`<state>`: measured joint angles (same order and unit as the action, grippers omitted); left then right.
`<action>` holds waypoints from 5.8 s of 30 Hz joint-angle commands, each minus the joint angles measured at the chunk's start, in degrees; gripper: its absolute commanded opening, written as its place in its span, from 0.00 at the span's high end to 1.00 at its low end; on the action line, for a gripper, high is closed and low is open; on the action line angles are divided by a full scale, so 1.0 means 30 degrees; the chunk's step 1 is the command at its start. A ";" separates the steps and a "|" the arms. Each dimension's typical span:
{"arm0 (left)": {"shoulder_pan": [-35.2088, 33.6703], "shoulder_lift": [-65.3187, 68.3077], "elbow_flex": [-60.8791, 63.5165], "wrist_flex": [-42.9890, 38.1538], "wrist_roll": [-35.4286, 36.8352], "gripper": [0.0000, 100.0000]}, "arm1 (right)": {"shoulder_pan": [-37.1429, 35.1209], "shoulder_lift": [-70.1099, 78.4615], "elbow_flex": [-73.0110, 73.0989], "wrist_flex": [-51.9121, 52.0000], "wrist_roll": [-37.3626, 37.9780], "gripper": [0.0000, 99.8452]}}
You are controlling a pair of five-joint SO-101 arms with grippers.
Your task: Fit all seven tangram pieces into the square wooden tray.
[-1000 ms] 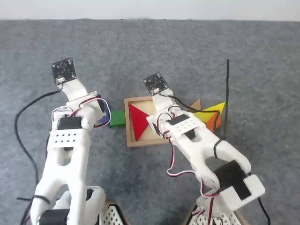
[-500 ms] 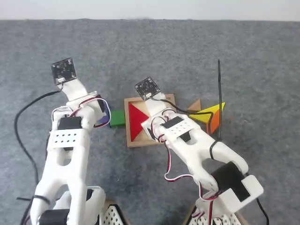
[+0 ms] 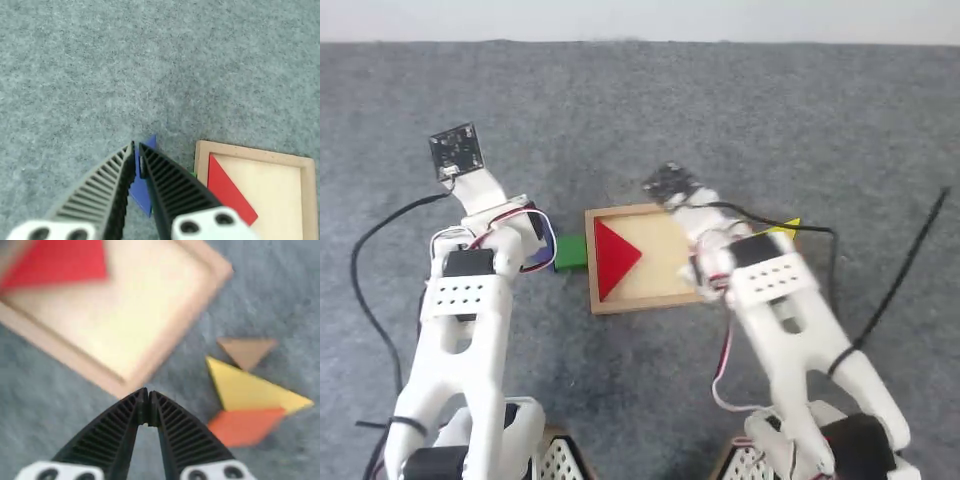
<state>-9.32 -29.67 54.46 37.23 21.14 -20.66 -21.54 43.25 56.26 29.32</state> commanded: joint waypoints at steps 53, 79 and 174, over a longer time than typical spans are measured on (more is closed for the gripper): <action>0.0000 -0.0850 -0.0073 -0.0352 0.0117 0.99 | 0.9832 0.6520 -0.2930 -0.0894 1.0344 0.98; 0.0000 -0.0850 -0.0103 -0.0322 0.0117 0.99 | 0.7018 0.7722 -0.6886 0.2740 2.0777 0.66; -0.0147 -0.0879 -0.0484 0.0440 0.0117 0.99 | -0.3414 1.5194 -1.6059 0.0835 1.1516 0.79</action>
<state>-9.32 -29.76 54.46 38.29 21.14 -31.56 23.47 0.88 59.78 64.48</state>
